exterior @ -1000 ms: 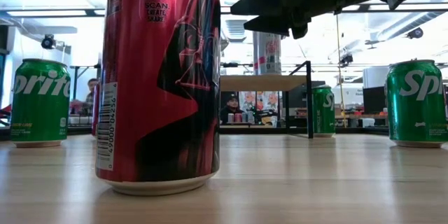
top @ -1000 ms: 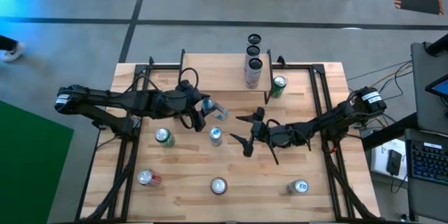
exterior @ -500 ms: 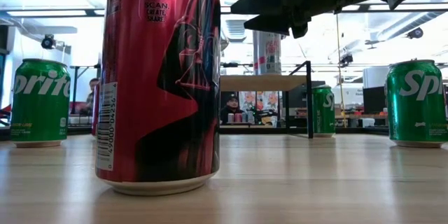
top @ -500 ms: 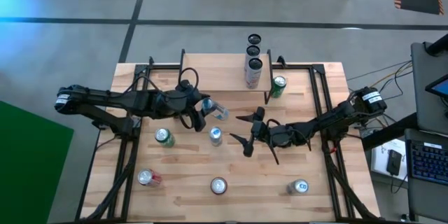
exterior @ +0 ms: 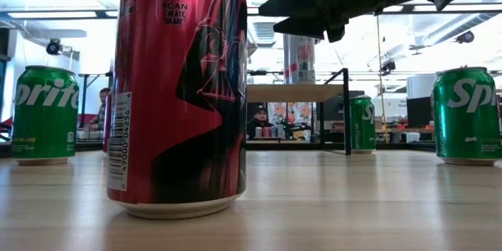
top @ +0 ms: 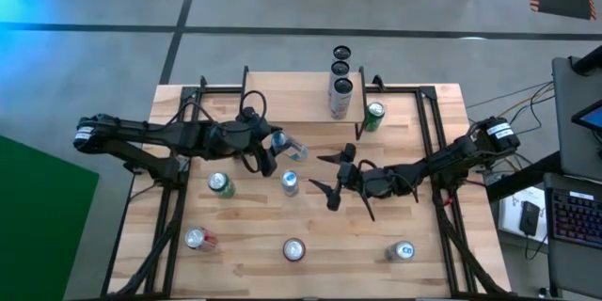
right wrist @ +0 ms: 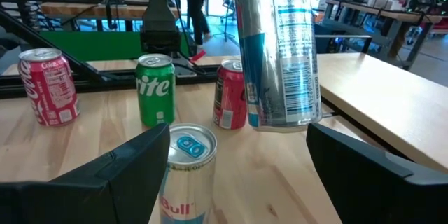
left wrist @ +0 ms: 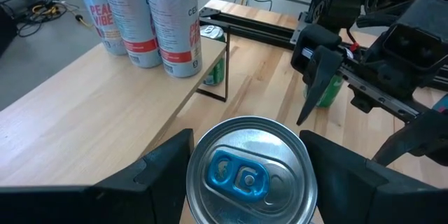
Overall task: Place canned beverage on shelf
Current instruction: Put the top blue soda can on the shelf
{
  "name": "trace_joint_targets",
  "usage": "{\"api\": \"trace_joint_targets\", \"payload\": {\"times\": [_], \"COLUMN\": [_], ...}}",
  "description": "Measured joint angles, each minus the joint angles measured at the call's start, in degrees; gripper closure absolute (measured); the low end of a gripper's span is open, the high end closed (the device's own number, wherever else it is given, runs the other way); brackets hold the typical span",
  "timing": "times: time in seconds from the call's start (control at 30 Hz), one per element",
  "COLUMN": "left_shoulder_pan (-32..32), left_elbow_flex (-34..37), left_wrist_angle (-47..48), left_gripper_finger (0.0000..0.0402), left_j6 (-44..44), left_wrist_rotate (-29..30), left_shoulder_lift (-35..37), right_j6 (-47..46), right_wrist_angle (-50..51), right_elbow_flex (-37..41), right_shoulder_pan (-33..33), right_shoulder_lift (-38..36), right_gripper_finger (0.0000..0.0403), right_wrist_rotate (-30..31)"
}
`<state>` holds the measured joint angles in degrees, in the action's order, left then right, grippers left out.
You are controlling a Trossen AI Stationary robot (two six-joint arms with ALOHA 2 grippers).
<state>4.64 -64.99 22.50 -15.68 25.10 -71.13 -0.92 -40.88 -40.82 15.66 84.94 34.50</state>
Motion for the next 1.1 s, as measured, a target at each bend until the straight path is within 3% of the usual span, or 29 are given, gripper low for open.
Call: {"api": "trace_joint_targets", "payload": {"times": [0.43, 0.8, 1.1], "left_shoulder_pan": [0.0, -0.2, -0.4], "left_elbow_flex": [1.1, 5.2, 5.7], "left_wrist_angle": [-1.7, -4.8, -7.8], "left_gripper_finger": [0.0173, 0.0173, 0.0173], "left_j6": [0.0, 0.0, 0.2], "left_wrist_rotate": [0.0, 0.6, 1.4], "left_shoulder_lift": [0.0, 0.4, 0.7], "right_j6": [1.9, -3.9, 0.9], "right_wrist_angle": [0.2, 4.8, 4.1], "right_elbow_flex": [0.0, 0.0, 0.0], "right_shoulder_pan": [-0.7, -3.0, -3.0], "right_shoulder_lift": [-0.1, -0.1, -0.1], "right_gripper_finger": [0.0077, 0.0077, 0.0077], "right_wrist_rotate": [0.0, 0.1, 0.0]}}
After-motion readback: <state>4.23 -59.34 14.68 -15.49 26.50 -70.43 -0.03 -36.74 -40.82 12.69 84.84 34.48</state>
